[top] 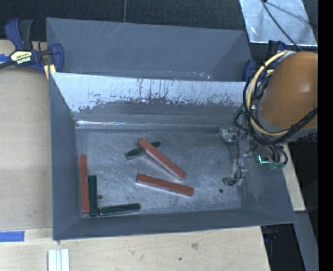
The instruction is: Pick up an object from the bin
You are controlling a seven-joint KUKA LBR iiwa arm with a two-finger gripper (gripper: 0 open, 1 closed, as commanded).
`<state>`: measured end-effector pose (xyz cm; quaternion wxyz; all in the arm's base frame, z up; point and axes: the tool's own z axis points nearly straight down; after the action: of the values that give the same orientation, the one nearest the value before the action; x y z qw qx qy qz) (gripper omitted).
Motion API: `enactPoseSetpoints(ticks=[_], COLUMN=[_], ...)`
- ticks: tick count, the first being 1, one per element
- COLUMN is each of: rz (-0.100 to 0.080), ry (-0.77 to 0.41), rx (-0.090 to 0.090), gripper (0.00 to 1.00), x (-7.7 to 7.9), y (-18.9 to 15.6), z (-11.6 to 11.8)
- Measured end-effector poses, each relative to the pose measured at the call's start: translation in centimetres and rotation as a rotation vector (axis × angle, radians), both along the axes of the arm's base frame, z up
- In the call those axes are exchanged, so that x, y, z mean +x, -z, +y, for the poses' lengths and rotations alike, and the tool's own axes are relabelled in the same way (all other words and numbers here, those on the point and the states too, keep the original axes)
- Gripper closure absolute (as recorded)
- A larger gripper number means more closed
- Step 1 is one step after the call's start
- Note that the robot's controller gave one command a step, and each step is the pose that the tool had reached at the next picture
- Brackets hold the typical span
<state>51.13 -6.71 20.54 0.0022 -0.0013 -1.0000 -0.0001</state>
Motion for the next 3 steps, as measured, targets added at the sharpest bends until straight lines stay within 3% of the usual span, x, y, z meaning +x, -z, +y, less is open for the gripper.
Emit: enactPoseSetpoints(ticks=[1, 2, 3], rz=[-0.006, -0.002, -0.010], ry=[-0.048, -0.096, -0.172], rx=[0.004, -0.001, 0.000], gripper=[0.00, 0.00, 0.00], x=[8.4, 11.2, 7.8], y=[9.6, 13.4, 13.3], z=[9.4, 11.7, 14.7])
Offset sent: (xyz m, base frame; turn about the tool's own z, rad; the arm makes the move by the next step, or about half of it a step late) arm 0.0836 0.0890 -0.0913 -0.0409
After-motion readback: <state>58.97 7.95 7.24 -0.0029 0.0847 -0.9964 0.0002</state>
